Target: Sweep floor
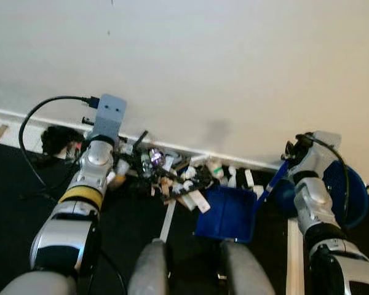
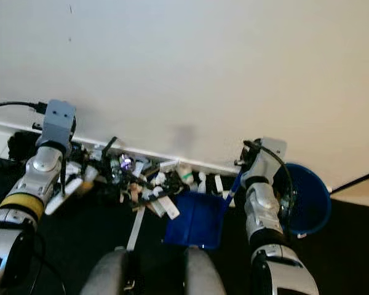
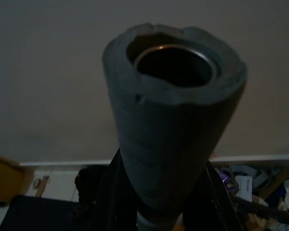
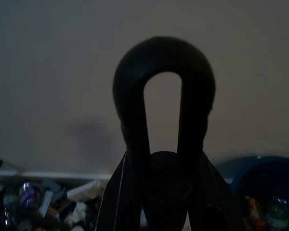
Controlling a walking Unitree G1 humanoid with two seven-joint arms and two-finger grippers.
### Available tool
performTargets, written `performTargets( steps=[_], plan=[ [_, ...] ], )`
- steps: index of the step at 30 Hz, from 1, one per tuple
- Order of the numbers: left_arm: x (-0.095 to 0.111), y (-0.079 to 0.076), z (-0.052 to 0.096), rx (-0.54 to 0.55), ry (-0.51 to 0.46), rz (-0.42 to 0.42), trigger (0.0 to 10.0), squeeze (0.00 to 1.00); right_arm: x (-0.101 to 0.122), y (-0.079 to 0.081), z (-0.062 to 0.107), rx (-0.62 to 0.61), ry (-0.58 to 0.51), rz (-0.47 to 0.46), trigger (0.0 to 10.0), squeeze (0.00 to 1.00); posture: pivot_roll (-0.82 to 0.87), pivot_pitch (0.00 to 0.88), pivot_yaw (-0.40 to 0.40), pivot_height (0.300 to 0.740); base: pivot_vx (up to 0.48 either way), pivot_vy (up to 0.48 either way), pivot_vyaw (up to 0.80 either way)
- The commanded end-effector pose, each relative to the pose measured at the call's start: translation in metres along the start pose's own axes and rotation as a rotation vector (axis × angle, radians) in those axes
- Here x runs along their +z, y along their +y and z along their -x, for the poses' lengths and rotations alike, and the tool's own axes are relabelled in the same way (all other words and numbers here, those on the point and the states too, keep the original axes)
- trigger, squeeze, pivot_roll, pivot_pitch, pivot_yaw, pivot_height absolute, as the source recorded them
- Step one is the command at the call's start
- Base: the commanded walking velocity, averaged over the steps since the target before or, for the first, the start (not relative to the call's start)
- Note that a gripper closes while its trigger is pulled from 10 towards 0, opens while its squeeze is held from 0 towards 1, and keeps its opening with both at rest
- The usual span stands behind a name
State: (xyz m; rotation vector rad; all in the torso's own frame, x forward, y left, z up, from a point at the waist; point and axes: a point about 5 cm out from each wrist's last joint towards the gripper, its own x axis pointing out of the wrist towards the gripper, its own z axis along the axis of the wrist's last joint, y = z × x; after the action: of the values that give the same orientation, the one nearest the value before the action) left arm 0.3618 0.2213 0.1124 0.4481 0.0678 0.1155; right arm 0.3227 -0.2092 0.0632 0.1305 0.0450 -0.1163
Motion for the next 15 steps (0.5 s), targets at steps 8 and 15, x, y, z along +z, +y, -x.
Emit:
performTargets(
  steps=[8,15],
  plan=[
    [0.012,-0.041,-0.001,-0.076,-0.03,0.012,10.0,0.0,-0.004,0.059,-0.003,0.168,-0.013,-0.178,10.0,0.0,0.01,0.299,0.0,0.74,0.0,0.0,0.0],
    [0.027,-0.052,-0.005,-0.094,-0.057,0.053,10.0,0.0,0.005,0.087,-0.009,0.262,-0.025,-0.171,10.0,0.0,0.01,0.305,0.01,0.74,0.0,0.0,0.0]
  ],
)
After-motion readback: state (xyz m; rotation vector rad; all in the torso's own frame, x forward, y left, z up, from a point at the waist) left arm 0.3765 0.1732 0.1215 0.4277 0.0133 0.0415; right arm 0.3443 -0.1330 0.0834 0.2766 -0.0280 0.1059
